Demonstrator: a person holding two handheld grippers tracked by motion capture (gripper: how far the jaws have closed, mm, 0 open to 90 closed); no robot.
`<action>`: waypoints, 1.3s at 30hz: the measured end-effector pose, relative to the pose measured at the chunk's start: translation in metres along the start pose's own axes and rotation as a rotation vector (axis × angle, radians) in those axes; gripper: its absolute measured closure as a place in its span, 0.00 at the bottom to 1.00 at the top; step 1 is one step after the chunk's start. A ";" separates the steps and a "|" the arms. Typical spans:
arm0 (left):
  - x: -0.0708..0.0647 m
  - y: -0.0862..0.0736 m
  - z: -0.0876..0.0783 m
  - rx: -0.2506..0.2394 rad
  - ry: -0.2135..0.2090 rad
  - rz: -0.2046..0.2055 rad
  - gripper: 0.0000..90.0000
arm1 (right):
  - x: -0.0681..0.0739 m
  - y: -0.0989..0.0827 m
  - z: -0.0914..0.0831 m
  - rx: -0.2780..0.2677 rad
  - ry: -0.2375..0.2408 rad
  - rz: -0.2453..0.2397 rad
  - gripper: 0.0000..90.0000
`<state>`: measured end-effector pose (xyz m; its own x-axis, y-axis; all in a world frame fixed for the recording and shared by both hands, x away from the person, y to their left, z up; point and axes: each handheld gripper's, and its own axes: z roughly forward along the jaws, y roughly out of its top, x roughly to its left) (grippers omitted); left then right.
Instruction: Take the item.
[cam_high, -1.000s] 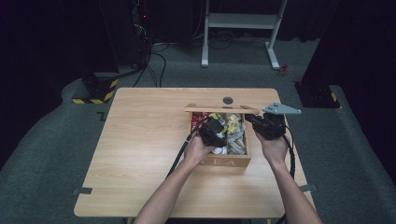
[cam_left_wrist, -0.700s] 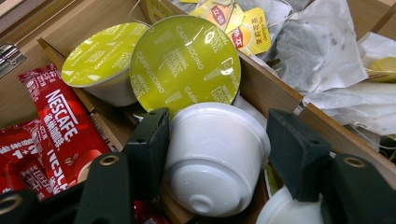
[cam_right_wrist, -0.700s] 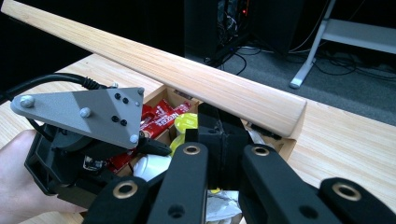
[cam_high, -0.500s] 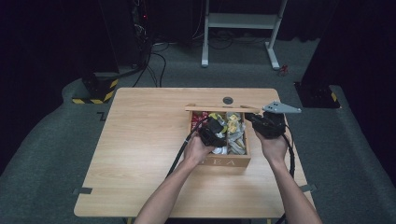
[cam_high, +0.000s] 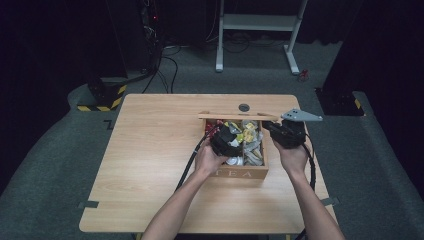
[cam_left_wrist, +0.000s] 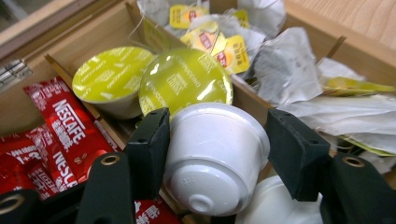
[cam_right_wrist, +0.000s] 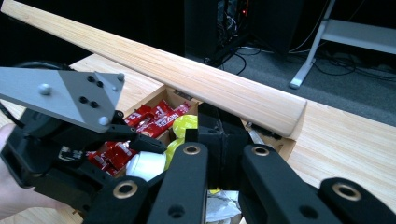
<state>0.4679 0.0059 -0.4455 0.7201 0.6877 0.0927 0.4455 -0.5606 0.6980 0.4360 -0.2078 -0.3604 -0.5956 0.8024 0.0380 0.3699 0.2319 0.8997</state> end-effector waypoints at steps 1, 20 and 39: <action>0.000 0.000 0.000 0.000 0.000 0.000 0.47 | 0.000 0.000 0.000 -0.001 -0.001 0.000 1.00; 0.003 -0.001 -0.029 -0.092 -0.029 -0.001 0.47 | -0.001 0.001 0.001 -0.004 -0.002 0.001 1.00; 0.005 -0.009 -0.052 -0.129 -0.042 -0.005 0.47 | -0.002 0.005 0.002 -0.004 0.000 0.015 1.00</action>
<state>0.4398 0.0386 -0.4147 0.7411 0.6685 0.0613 0.3788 -0.4918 0.7840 0.4407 -0.2075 -0.3566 -0.5902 0.8056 0.0515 0.3759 0.2178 0.9007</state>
